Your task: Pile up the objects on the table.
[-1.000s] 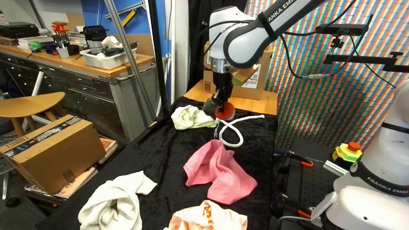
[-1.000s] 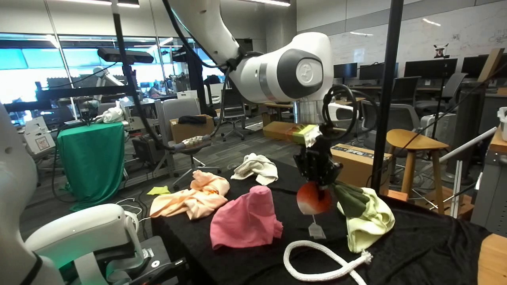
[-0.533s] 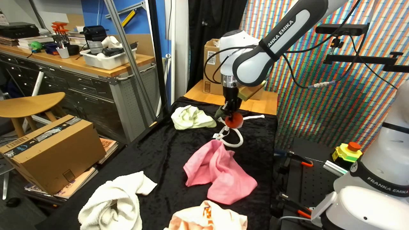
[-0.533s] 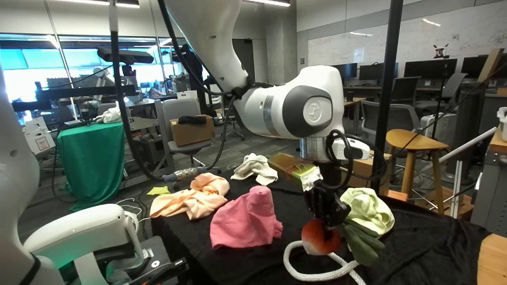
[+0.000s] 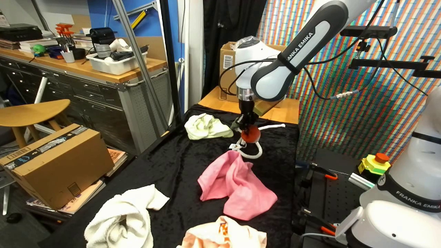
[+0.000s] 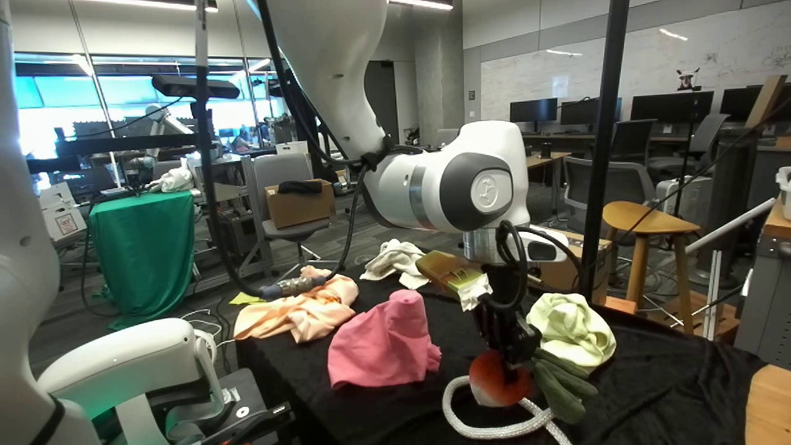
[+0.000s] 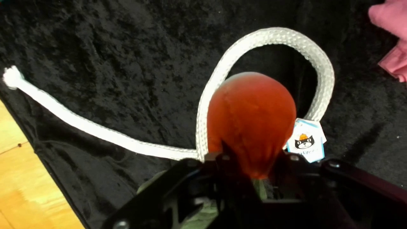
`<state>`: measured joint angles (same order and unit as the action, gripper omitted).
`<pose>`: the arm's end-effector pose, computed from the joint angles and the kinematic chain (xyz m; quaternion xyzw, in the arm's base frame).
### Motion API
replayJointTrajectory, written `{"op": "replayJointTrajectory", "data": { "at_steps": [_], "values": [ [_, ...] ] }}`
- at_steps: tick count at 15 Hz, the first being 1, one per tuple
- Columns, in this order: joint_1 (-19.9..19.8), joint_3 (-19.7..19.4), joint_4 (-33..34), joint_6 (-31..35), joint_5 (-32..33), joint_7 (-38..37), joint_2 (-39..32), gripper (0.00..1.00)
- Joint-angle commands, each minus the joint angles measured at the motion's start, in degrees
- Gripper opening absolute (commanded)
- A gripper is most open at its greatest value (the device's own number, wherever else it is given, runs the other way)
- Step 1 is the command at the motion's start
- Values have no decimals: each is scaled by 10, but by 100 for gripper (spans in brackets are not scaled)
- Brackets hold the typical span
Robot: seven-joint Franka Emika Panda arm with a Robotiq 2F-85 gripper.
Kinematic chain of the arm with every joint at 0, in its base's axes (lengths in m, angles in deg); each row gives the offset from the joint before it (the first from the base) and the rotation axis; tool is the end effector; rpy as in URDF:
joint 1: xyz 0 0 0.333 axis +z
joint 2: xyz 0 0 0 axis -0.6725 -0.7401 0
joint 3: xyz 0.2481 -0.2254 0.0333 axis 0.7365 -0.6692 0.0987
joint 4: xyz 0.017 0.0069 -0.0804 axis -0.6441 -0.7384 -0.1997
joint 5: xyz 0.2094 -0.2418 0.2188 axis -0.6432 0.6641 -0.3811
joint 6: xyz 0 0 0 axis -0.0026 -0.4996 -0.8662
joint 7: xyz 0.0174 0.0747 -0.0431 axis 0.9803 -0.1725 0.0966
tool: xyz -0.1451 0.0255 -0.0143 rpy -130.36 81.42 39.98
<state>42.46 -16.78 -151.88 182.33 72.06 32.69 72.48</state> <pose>0.5057 -0.0496 0.2235 0.9889 -0.1199 -0.0132 0.0865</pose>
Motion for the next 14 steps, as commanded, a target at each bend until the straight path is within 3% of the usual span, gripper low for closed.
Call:
{"op": "replayJointTrajectory", "data": {
  "at_steps": [1, 7, 10, 14],
  "values": [
    [13, -6, -11, 16, 13, -23, 11, 59],
    [18, -5, -2, 8, 14, -16, 22, 100],
    [22, -4, 21, -10, 45, -5, 38, 100],
    [17, 16, 94, -57, 51, 88, 45, 100]
  ]
}}
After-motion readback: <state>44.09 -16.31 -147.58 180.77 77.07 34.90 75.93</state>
